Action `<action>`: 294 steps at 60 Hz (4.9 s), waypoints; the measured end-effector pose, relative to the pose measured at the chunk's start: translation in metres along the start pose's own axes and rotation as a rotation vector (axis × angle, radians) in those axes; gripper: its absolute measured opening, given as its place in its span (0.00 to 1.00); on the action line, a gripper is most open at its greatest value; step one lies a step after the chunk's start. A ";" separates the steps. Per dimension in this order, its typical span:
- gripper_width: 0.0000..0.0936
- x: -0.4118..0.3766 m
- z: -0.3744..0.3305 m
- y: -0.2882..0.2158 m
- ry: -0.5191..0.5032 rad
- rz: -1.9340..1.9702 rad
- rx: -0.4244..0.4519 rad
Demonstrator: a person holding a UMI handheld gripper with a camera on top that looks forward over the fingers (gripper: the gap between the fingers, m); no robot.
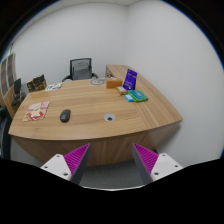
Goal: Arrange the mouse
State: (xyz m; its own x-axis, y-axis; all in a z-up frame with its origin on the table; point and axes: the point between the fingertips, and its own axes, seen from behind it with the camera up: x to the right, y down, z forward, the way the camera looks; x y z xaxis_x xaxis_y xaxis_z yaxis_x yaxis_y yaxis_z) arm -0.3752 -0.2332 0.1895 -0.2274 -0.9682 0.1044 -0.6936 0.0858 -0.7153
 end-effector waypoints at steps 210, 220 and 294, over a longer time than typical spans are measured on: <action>0.30 -0.409 0.214 -0.220 -0.236 -0.029 0.206; 0.31 -0.510 0.214 -0.230 -0.312 -0.064 0.205; 0.93 -0.509 0.124 -0.111 -0.263 -0.097 0.049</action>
State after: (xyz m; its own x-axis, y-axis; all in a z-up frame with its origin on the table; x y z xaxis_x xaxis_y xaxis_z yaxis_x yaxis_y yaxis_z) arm -0.0981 0.2212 0.1302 0.0280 -0.9996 -0.0050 -0.6680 -0.0150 -0.7440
